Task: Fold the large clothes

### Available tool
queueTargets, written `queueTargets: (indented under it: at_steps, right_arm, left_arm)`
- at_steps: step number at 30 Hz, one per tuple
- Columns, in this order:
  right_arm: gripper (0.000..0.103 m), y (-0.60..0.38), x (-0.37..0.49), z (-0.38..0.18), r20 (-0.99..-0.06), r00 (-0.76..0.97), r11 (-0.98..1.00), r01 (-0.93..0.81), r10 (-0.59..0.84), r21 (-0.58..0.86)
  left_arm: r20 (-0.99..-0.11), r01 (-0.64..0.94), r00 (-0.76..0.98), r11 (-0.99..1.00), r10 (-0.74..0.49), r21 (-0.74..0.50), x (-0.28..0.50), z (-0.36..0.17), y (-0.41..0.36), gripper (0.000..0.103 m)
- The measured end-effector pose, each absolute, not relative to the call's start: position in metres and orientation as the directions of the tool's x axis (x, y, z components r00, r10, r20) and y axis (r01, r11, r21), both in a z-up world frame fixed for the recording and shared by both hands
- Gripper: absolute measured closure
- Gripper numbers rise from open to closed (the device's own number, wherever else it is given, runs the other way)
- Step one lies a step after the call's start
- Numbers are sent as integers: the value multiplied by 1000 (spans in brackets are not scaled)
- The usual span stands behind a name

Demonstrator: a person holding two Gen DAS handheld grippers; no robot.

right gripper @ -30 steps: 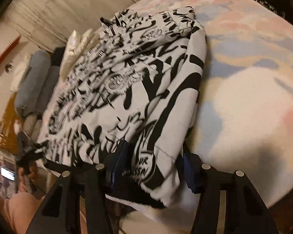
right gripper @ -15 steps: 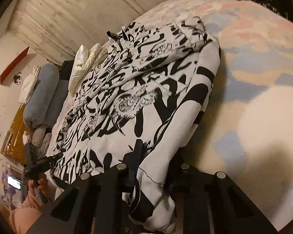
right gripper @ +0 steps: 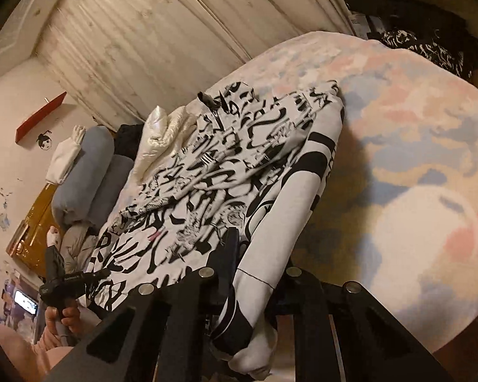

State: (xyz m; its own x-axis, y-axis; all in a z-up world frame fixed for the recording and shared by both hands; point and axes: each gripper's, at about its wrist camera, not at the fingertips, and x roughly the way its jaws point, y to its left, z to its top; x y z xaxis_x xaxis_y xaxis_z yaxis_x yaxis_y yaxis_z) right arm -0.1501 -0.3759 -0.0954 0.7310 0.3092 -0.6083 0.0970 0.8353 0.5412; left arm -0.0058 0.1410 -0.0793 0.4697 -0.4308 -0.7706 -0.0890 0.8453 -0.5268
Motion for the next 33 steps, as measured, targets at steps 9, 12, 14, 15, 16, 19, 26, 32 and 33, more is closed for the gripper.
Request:
queueTargets:
  at_steps: [9, 12, 14, 15, 16, 19, 26, 32, 33]
  right_arm:
    - [91, -418, -70, -76, -544, 767, 717, 164, 340, 678]
    - [91, -438, -14, -70, -525, 775, 659, 193, 352, 727]
    - [90, -446, 26, -68, -522, 780, 645, 208, 344, 735]
    - [90, -451, 50, -67, -527, 781, 647, 215, 336, 731]
    - [87, -455, 78, -66, -538, 778, 652, 227, 325, 723]
    - [56, -469, 154, -72, -551, 767, 632, 255, 329, 732]
    - [8, -488, 262, -102, -582, 760, 619, 315, 289, 719]
    - [8, -487, 323, -135, -777, 615, 871, 301, 134, 389]
    - [8, -488, 331, -144, -796, 590, 886, 285, 138, 365]
  left_arm:
    - [-628, -125, 507, 671, -590, -731, 76, -45, 163, 100]
    - [-599, -120, 531, 647, -599, -753, 120, -39, 165, 99]
    - [-593, -145, 542, 629, -596, -764, 159, -40, 168, 97]
    - [-587, -154, 547, 618, -597, -771, 175, -42, 169, 96]
    - [-575, -168, 560, 598, -597, -784, 197, -45, 171, 91]
    - [-552, -199, 590, 557, -589, -806, 252, -56, 177, 57]
    - [-581, -299, 556, 509, -594, -807, 335, -107, 187, 26]
    - [-823, -228, 427, 836, -376, -500, 375, -131, 159, 26]
    - [-849, -198, 409, 876, -334, -440, 382, -136, 152, 26]
